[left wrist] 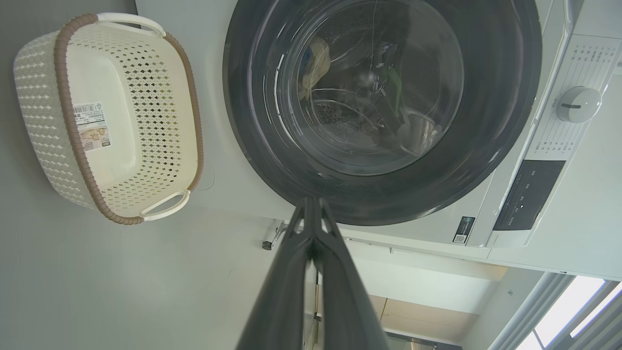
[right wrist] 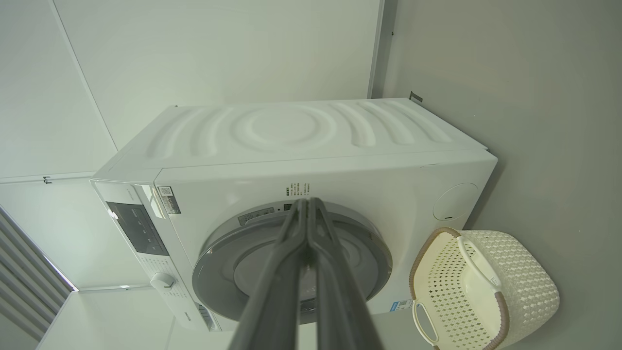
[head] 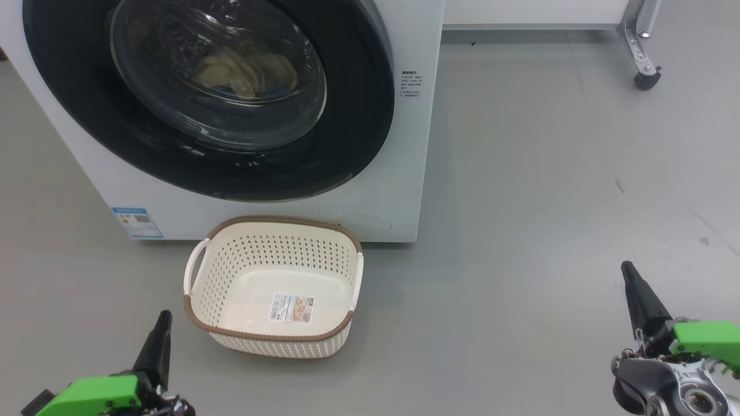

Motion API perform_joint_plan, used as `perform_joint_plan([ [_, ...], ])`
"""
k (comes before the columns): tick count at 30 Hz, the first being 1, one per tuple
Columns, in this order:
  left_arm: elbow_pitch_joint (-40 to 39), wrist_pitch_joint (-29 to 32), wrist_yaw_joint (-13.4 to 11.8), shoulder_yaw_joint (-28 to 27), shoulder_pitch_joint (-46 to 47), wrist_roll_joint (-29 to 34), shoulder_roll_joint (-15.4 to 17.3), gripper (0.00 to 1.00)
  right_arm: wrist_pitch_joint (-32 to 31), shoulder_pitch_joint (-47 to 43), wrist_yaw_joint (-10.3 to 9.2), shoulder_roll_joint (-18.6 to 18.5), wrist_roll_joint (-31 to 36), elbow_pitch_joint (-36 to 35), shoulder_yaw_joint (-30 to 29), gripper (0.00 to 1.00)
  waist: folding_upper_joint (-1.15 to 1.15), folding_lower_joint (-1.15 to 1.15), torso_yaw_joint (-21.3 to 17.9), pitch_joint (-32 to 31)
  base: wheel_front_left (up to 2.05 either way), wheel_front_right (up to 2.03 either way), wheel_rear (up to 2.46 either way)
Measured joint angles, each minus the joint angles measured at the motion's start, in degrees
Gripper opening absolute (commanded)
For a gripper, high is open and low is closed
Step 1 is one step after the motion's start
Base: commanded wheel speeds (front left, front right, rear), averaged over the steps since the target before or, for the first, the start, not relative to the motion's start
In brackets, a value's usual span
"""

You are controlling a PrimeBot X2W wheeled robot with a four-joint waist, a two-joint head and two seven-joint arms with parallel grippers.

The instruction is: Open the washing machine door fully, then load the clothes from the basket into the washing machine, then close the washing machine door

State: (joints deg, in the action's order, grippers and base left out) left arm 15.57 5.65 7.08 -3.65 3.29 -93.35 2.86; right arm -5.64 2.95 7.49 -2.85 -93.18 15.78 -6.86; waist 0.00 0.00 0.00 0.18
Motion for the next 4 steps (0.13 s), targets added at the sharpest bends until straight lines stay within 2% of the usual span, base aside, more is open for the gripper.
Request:
perform_joint_plan([
  [4, 0.0, 0.0, 0.0, 0.0, 0.0, 0.1, 0.0, 0.0, 0.0, 0.0, 0.0, 0.0, 0.0, 0.0, -0.1, 0.0, 0.0, 0.0, 0.0, 0.0, 0.0, 0.0, 0.0],
])
